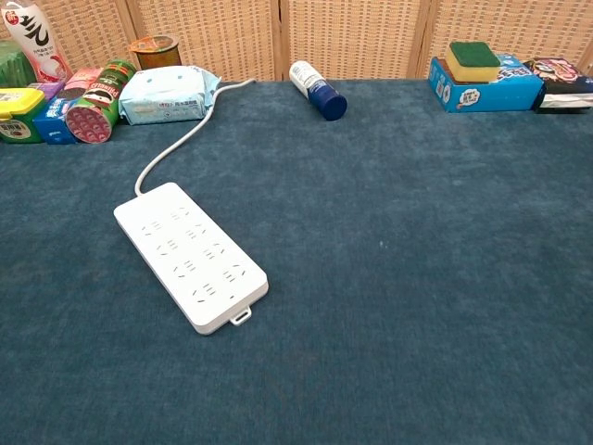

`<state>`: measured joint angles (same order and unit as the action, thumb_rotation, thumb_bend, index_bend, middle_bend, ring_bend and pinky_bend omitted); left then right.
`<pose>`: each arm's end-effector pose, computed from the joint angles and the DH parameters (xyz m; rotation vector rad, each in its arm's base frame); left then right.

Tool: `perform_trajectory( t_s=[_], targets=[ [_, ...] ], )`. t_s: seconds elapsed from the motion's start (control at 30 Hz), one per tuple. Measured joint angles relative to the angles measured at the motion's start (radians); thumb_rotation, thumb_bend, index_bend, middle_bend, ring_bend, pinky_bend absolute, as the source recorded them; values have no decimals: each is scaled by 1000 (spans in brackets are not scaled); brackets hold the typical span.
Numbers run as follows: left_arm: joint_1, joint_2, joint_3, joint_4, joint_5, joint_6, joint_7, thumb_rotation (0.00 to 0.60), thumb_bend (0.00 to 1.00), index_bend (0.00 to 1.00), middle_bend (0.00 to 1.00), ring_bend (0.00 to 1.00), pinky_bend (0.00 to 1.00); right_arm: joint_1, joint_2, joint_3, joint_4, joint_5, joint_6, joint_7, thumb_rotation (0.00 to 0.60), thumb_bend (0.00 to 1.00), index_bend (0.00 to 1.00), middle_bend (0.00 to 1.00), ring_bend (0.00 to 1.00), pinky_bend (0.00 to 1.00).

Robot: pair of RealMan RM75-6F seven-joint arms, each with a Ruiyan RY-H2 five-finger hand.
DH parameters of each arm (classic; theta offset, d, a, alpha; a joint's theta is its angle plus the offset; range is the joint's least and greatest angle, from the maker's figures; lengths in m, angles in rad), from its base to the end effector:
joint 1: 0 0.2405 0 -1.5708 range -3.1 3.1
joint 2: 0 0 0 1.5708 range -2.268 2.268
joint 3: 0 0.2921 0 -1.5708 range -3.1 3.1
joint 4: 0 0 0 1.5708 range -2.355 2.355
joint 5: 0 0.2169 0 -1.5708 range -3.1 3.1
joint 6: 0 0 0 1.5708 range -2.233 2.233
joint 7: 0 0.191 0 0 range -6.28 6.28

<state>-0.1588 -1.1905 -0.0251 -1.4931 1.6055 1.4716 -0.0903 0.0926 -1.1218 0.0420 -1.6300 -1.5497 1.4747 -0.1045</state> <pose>-0.3322 0.2515 0.1390 -1.5219 -0.8771 -1.0161 -0.3327 -0.2315 0.1586 1.4700 -0.8243 0.8656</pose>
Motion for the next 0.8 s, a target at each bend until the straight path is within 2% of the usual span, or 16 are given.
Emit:
perform_trajectory(
  t_s=[0.1, 0.17, 0.27, 0.37, 0.5, 0.6, 0.8],
  targets=[
    [-21, -21, 0, 9, -2, -37, -19, 600, 412, 0, 1000, 1000, 1000, -1, 3, -2, -1, -9, 5, 11, 600, 0, 0, 21, 29, 0],
    [-36, -24, 1, 1, -6, -72, -32, 600, 566, 0, 1000, 1000, 1000, -1, 6, -5, 0, -18, 8, 22, 600, 0, 0, 21, 28, 0],
    [-67, -30, -2, -24, -23, -133, -32, 600, 721, 0, 1000, 1000, 1000, -2, 12, -8, 1, -24, 9, 40, 600, 0, 0, 21, 29, 0],
    [-91, -33, -7, -67, -53, -183, 0, 600, 770, 2, 1000, 1000, 1000, -1, 16, -7, 1, -24, 10, 55, 600, 0, 0, 20, 29, 0],
    [-122, -37, -19, -117, -104, -241, 68, 600, 777, 43, 1000, 1000, 1000, -1, 22, -5, 1, -21, 10, 68, 600, 0, 0, 21, 29, 0],
    [-147, -41, -27, -150, -145, -294, 107, 600, 780, 103, 1000, 1000, 1000, 0, 23, -6, 0, -19, 4, 71, 600, 0, 0, 20, 29, 0],
    [-199, -51, -48, -205, -240, -374, 222, 600, 785, 286, 1000, 1000, 1000, 4, 23, -9, -2, -14, -11, 70, 600, 0, 0, 21, 26, 0]
  ],
)
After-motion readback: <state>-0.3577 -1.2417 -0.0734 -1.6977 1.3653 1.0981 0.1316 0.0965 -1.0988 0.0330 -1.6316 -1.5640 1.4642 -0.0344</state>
